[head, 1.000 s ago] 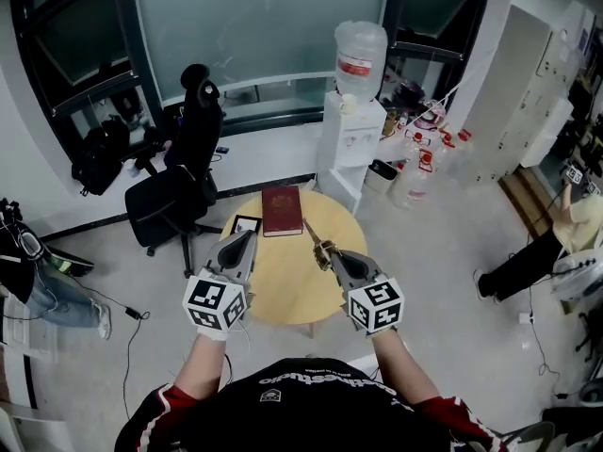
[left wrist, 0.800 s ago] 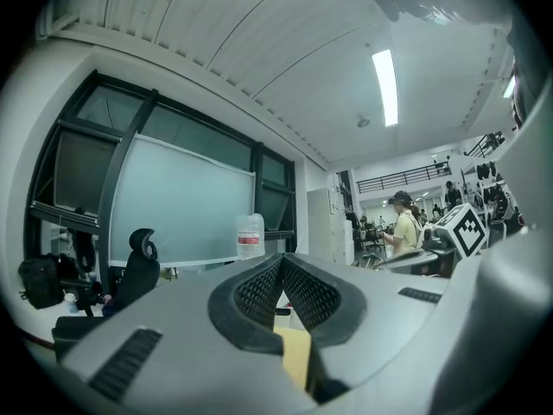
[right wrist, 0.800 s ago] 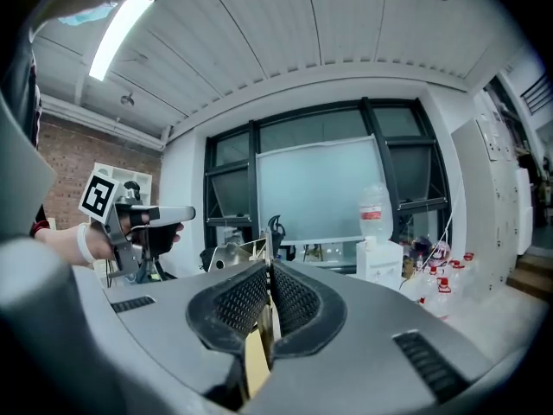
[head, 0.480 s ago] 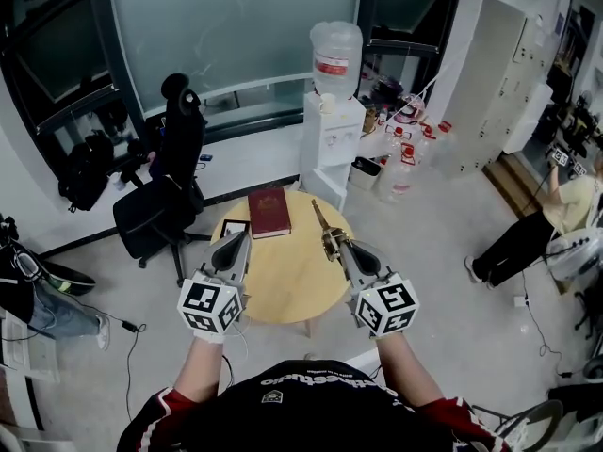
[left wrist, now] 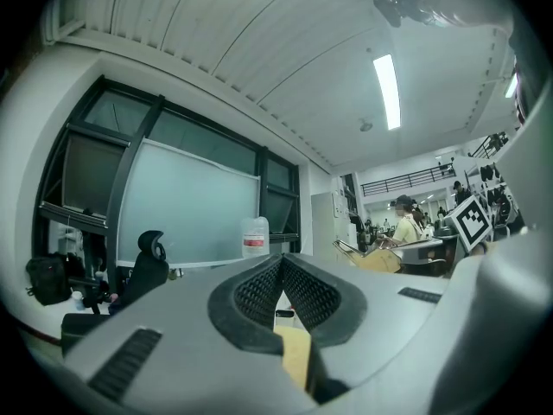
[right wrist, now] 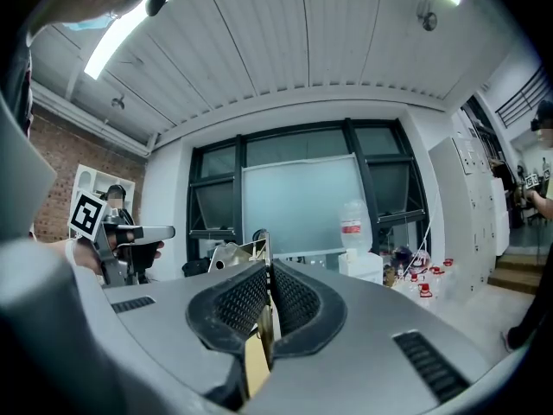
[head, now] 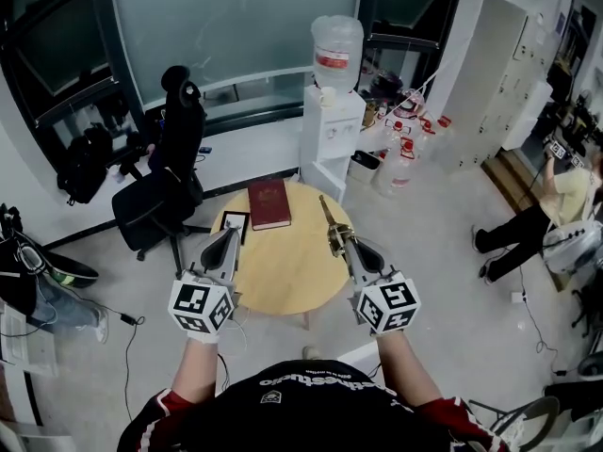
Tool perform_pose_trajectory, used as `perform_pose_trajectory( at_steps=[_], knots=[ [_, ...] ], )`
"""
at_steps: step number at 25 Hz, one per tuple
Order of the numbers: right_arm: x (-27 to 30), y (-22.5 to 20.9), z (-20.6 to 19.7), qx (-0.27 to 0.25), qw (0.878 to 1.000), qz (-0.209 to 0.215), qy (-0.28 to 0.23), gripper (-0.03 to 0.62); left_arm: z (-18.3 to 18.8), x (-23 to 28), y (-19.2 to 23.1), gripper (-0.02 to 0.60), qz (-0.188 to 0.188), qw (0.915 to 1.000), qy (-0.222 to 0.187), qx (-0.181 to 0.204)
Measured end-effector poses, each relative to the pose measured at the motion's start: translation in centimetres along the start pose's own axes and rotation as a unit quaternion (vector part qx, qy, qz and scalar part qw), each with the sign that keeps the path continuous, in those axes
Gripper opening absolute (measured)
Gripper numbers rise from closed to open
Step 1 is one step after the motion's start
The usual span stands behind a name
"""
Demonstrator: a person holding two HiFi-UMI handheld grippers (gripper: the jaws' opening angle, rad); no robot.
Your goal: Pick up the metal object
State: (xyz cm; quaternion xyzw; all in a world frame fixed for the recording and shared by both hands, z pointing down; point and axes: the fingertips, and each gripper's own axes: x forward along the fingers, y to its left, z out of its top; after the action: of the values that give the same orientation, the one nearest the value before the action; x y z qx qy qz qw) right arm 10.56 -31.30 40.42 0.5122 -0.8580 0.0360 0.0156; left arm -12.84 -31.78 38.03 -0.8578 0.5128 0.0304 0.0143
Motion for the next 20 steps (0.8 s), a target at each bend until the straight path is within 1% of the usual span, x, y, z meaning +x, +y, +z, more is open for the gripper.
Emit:
perform_pose_trajectory(
  at_steps=[9, 20],
  knots=[
    [0.0, 0.6, -0.4, -0.003, 1.0, 0.0, 0.011, 0.033, -1.4, -1.3, 0.8, 0.017, 0.012, 0.9997, 0.012, -0.014],
    [0.2, 0.9, -0.4, -0.005, 1.0, 0.01, 0.011, 0.033, -1.5, -1.2, 0.3, 0.017, 0.013, 0.9998, 0.01, -0.007]
  ],
)
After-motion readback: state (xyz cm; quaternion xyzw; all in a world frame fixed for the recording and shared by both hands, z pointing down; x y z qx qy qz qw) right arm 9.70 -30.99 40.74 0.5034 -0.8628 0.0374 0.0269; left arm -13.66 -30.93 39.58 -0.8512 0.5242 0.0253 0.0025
